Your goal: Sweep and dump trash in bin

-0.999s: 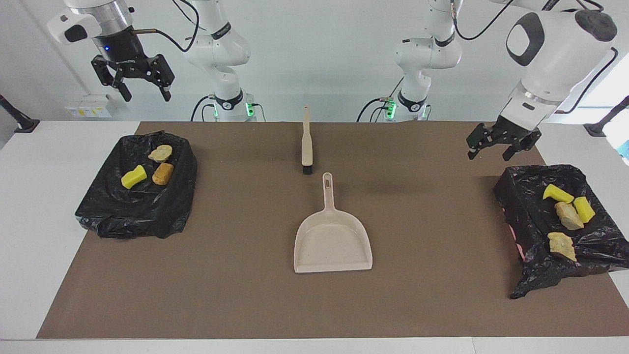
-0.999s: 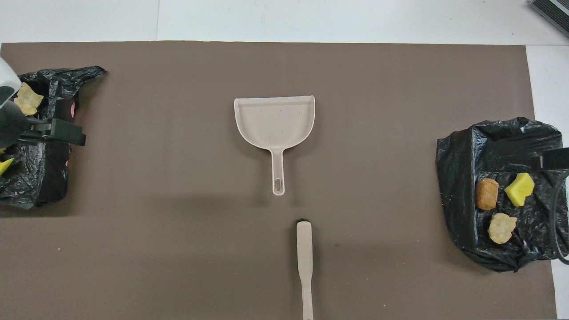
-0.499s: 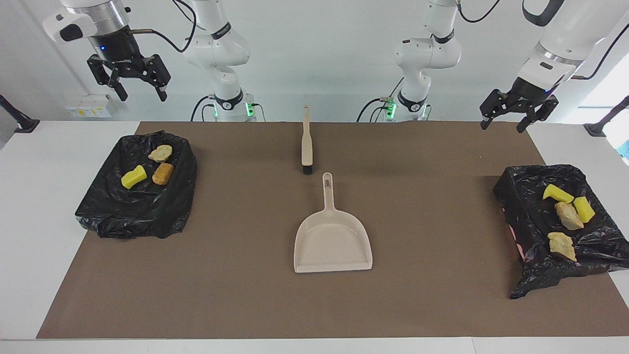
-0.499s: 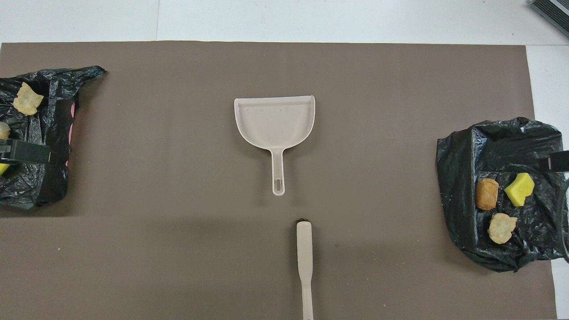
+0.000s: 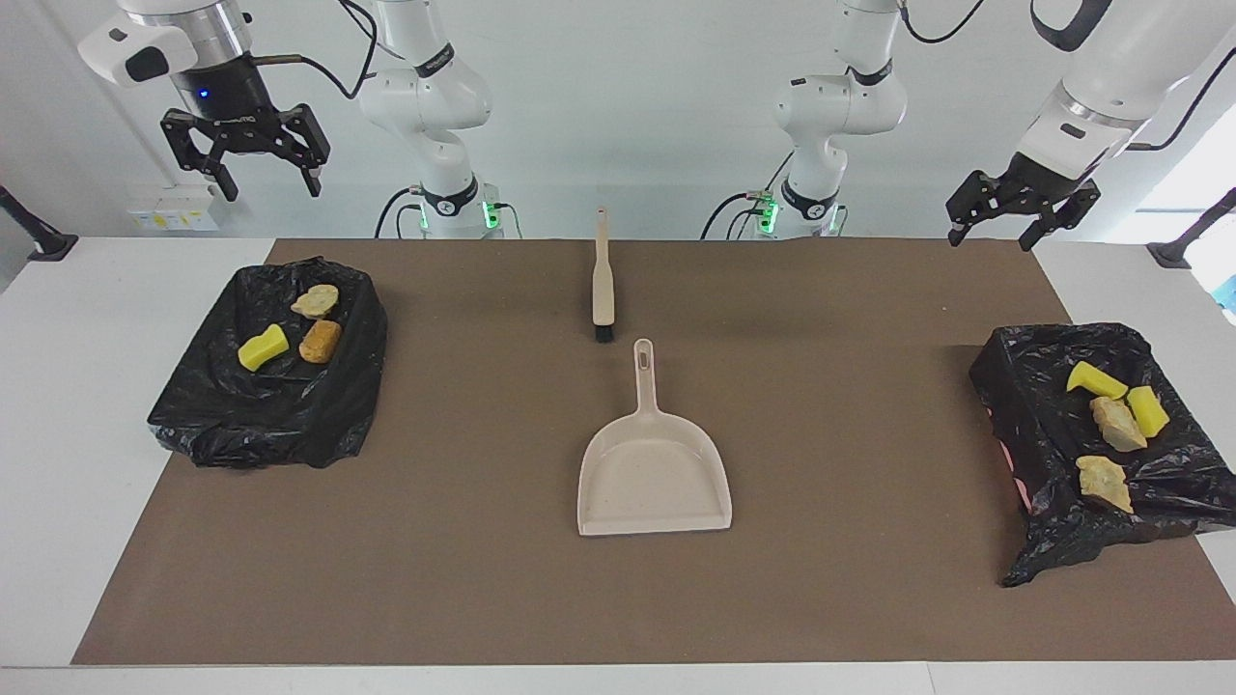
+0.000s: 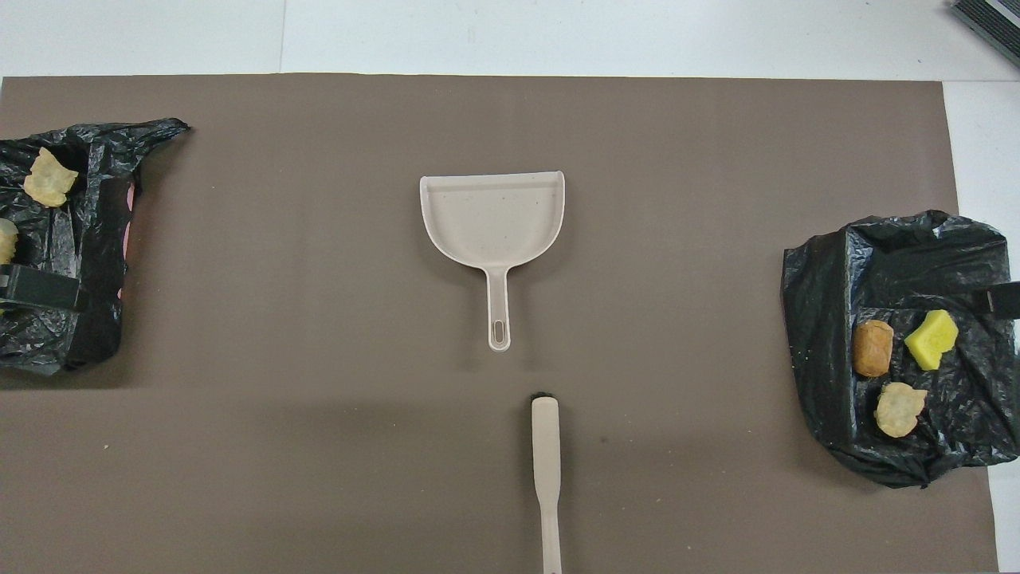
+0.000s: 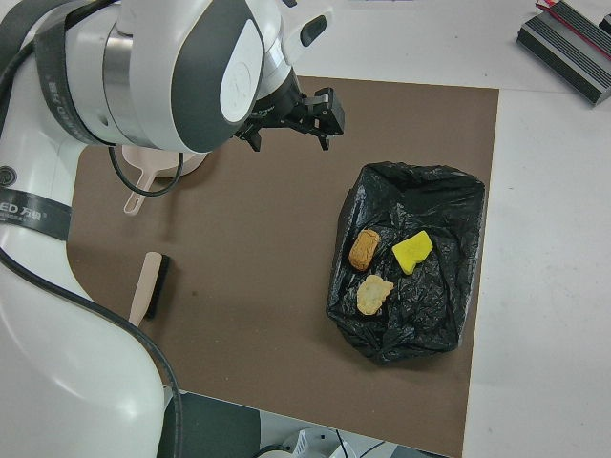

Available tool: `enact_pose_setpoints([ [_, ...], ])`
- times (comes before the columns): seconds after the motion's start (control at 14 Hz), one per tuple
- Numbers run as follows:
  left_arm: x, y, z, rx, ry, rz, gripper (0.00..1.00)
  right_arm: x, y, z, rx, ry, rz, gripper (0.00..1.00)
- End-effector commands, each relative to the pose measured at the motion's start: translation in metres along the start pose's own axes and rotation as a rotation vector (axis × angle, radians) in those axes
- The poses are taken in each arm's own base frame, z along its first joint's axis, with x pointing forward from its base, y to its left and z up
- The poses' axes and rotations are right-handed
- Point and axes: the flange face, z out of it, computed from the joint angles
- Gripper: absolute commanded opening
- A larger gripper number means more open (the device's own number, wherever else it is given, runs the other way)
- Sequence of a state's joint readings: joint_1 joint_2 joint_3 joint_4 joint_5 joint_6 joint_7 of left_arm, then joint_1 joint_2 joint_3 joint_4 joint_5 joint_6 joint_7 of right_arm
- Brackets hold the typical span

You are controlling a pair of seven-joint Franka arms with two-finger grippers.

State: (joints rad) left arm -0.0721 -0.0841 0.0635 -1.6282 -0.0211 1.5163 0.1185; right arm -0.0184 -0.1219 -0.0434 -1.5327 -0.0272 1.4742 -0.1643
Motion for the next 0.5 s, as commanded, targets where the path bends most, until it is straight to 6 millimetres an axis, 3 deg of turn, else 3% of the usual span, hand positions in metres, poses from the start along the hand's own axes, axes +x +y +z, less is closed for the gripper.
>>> enact_pose_setpoints([
  [0.0,-0.0014,-0.0019,-0.0051,0.016,-0.007,0.012,1.0,-0.0033,-0.0015,-0.0005,-0.009,0.003,0.014,1.0],
  [0.43,-0.0031,-0.0042,-0.0039,0.016,-0.009,0.005,1.0,-0.004,-0.0052,-0.0055,-0.005,0.013,0.008,1.0],
])
